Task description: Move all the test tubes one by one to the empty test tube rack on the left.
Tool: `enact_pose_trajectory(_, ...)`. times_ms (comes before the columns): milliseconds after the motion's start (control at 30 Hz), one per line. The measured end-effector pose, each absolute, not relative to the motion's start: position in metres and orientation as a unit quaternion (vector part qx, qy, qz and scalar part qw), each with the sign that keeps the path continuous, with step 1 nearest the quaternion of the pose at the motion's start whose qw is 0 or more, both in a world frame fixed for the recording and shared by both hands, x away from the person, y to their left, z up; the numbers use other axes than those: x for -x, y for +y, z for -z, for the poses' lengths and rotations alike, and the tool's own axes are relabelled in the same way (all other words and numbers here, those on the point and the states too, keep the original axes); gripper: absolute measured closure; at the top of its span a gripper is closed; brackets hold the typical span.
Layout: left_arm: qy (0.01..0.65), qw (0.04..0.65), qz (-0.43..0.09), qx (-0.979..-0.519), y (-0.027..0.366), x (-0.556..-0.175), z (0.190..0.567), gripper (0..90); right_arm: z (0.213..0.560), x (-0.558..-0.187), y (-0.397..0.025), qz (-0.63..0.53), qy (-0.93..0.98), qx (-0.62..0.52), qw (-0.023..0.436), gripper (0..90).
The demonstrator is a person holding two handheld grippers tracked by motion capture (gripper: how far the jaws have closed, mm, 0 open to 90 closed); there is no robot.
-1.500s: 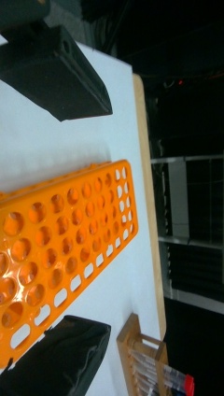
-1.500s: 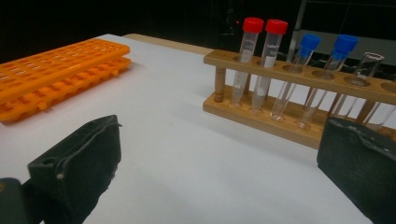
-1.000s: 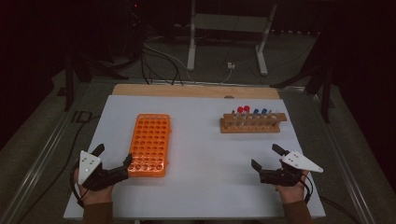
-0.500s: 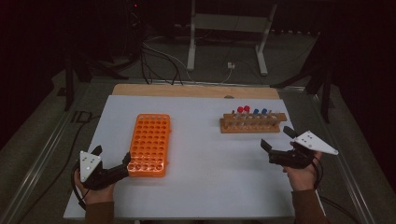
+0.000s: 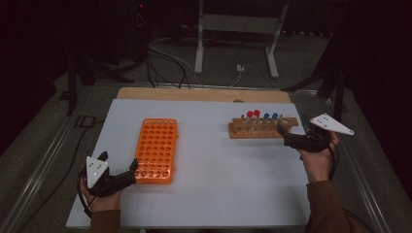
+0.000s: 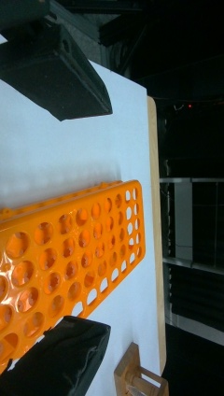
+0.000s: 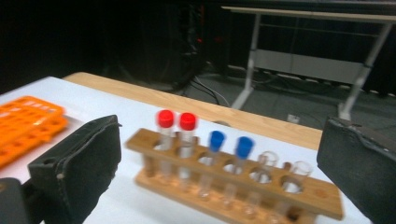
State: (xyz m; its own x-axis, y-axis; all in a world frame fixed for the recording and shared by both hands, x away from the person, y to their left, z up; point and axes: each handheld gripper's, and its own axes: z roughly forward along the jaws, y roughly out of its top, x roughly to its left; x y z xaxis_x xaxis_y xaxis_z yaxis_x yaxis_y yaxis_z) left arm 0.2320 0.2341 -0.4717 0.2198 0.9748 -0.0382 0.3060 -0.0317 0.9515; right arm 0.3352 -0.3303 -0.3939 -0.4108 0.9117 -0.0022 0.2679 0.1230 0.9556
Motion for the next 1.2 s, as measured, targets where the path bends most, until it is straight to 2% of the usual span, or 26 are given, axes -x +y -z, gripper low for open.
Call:
enact_pose_trajectory(100, 0.516, 0.471, -0.353, -0.622, 0.235, -0.233, 0.472, 0.5, 0.396, -0.349, -0.337, -0.493, 0.672, -0.451, 0.319, 1.3)
enact_pose_trajectory(333, 0.516, 0.472, -0.352, -0.622, 0.234, -0.233, 0.473, 0.5, 0.408, -0.381, -0.353, -0.468, 0.667, -0.486, 0.316, 8.8)
enact_pose_trajectory(567, 0.515, 0.473, -0.355, -0.621, 0.233, -0.232, 0.472, 0.5, 0.427, -0.407, -0.368, -0.447, 0.657, -0.531, 0.293, 30.3)
enact_pose_trajectory(600, 0.515, 0.473, -0.355, -0.620, 0.233, -0.232, 0.472, 0.5, 0.427, -0.407, -0.368, -0.447, 0.657, -0.531, 0.293, 30.3)
enact_pose_trajectory(633, 0.515, 0.474, -0.354, -0.620, 0.234, -0.233, 0.472, 0.5, 0.432, -0.412, -0.368, -0.433, 0.658, -0.544, 0.291, 39.5)
enact_pose_trajectory(733, 0.516, 0.476, -0.354, -0.618, 0.234, -0.233, 0.472, 0.5, 0.439, -0.416, -0.366, -0.404, 0.669, -0.548, 0.297, 53.9)
enact_pose_trajectory(800, 0.516, 0.477, -0.353, -0.618, 0.235, -0.232, 0.472, 0.5, 0.443, -0.419, -0.365, -0.389, 0.672, -0.554, 0.302, 59.9)
enact_pose_trajectory(833, 0.516, 0.477, -0.353, -0.617, 0.235, -0.232, 0.472, 0.5, 0.443, -0.419, -0.365, -0.389, 0.672, -0.554, 0.302, 59.9)
enact_pose_trajectory(1000, 0.518, 0.479, -0.352, -0.615, 0.236, -0.232, 0.472, 0.5, 0.448, -0.423, -0.362, -0.388, 0.678, -0.550, 0.294, 71.4)
enact_pose_trajectory(1200, 0.519, 0.481, -0.353, -0.612, 0.236, -0.232, 0.472, 0.5, 0.455, -0.426, -0.357, -0.380, 0.677, -0.556, 0.296, 75.5)
